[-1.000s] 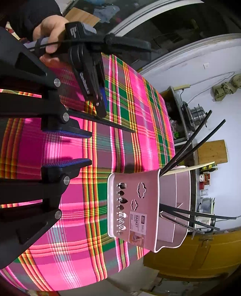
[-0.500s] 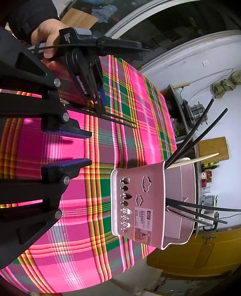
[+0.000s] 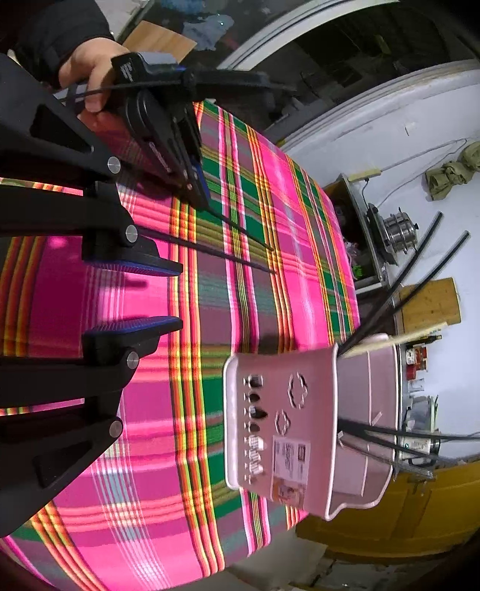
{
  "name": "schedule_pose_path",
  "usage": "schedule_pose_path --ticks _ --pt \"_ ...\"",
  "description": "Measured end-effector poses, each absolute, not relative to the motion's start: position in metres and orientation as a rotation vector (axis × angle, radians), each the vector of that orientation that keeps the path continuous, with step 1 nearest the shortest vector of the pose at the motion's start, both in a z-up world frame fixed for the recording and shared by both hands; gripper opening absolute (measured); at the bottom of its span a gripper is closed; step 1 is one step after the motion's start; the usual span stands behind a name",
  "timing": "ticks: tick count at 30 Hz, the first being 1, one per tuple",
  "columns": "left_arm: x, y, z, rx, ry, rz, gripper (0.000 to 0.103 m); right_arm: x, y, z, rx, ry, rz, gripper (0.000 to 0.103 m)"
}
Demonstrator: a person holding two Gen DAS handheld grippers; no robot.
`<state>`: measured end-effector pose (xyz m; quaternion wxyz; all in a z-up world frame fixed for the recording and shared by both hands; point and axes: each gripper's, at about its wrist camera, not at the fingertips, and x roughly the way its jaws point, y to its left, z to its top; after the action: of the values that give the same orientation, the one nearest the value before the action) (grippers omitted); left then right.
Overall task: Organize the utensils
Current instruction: 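Close right tool on a dark chopstick while left tool closes on another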
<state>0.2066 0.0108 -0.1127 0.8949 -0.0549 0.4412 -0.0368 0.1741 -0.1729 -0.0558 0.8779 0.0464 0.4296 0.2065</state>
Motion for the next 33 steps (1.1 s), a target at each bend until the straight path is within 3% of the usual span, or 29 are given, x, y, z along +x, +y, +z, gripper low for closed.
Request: schedule_pose_path --ticks 8,18,33 --pt "0.176 0.048 -0.113 -0.185 0.928 -0.045 0.006 0.19 -0.133 -0.07 0.072 0.934 0.489 0.023" --pt "0.216 0.042 -0.113 -0.14 0.939 -0.087 0.01 0.226 -0.097 -0.083 0.024 0.965 0.49 0.023" --pt "0.233 0.056 -0.114 -0.176 0.915 -0.025 0.007 0.273 -0.08 -0.103 -0.03 1.017 0.445 0.023"
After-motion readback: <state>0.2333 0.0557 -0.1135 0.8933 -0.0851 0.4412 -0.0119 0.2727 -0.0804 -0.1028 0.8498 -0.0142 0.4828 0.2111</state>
